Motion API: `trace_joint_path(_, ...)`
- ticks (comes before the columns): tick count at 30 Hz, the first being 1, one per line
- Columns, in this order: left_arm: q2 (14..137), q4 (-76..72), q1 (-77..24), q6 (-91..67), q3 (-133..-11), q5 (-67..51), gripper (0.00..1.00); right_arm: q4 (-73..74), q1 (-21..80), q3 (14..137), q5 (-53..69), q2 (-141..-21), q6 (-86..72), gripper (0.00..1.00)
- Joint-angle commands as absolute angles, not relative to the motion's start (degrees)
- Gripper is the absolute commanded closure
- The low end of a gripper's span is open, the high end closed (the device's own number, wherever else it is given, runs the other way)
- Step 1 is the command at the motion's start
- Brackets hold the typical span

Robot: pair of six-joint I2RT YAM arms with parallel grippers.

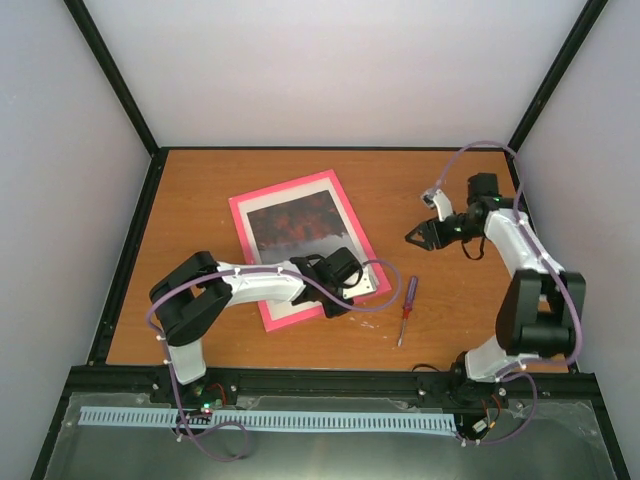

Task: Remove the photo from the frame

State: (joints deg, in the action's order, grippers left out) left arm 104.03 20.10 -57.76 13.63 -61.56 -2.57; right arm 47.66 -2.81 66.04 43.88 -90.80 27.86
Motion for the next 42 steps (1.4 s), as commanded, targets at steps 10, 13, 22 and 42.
trace_joint_path(10,96.4,27.6,-57.5,15.0,-74.7,-8.8,0.99,59.3,-1.9,55.5,40.0,-60.2,64.9,0.45)
trace_joint_path(13,96.6,29.7,-57.2,15.1,-77.5,-9.3,0.99,63.1,-0.5,56.3,38.0,-58.0,72.1,0.46)
trace_joint_path(22,96.3,31.9,-54.4,14.5,-83.6,-13.6,0.99,61.0,6.0,59.7,28.9,-59.0,78.4,0.45)
trace_joint_path(42,95.8,31.9,-50.5,14.8,-86.6,-18.1,0.99,46.4,15.7,58.2,19.6,-64.1,88.0,0.41)
